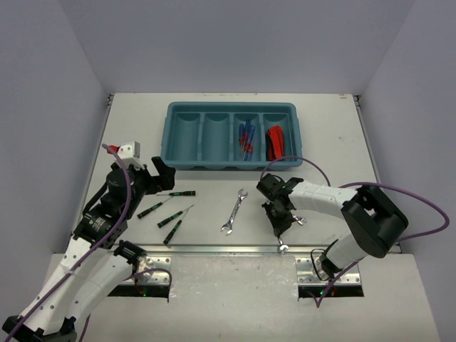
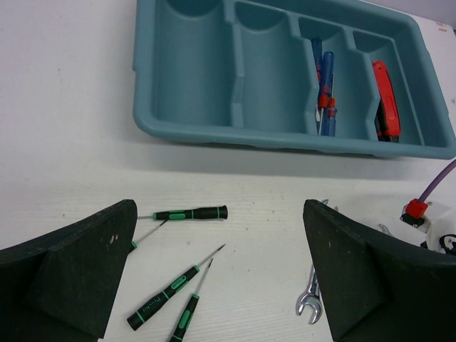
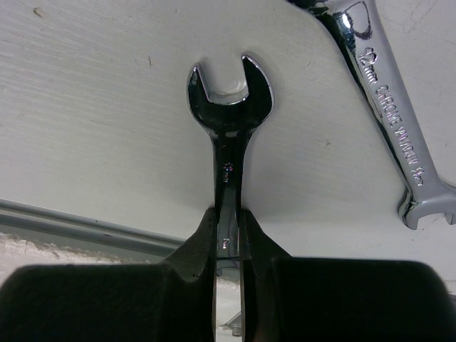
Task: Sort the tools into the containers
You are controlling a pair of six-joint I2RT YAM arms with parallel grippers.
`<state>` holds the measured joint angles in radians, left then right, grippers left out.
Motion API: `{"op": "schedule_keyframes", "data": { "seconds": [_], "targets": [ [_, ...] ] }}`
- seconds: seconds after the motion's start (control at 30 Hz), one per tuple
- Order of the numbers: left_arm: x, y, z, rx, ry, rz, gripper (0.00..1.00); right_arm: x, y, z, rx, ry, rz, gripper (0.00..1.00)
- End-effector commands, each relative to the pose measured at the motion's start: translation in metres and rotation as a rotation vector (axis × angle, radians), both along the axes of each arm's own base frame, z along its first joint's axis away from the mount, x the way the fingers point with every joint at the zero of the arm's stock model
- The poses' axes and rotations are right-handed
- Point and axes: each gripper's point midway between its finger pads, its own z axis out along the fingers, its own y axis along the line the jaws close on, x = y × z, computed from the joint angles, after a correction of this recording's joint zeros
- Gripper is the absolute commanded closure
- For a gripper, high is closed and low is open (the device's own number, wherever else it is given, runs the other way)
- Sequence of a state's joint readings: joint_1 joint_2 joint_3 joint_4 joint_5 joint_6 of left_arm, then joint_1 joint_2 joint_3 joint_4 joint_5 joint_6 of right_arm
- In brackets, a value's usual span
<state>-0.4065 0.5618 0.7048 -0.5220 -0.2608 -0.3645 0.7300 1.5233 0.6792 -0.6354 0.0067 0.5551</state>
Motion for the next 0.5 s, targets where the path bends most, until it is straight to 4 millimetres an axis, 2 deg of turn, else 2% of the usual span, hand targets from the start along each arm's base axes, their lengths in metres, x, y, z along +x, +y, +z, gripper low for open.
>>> {"op": "schedule_keyframes", "data": {
  "seconds": [0.0, 0.47],
  "targets": [
    [0.004, -0.003, 0.009, -0.011, -0.033, -0.007, 0.00, 0.027, 0.022, 0.008, 0.080, -0.115, 0.011, 1.00],
    [0.003, -0.003, 0.009, -0.012, -0.036, -0.006, 0.00, 0.044, 0.033, 0.032, 0.102, -0.167, 0.025, 1.00]
  ]
}}
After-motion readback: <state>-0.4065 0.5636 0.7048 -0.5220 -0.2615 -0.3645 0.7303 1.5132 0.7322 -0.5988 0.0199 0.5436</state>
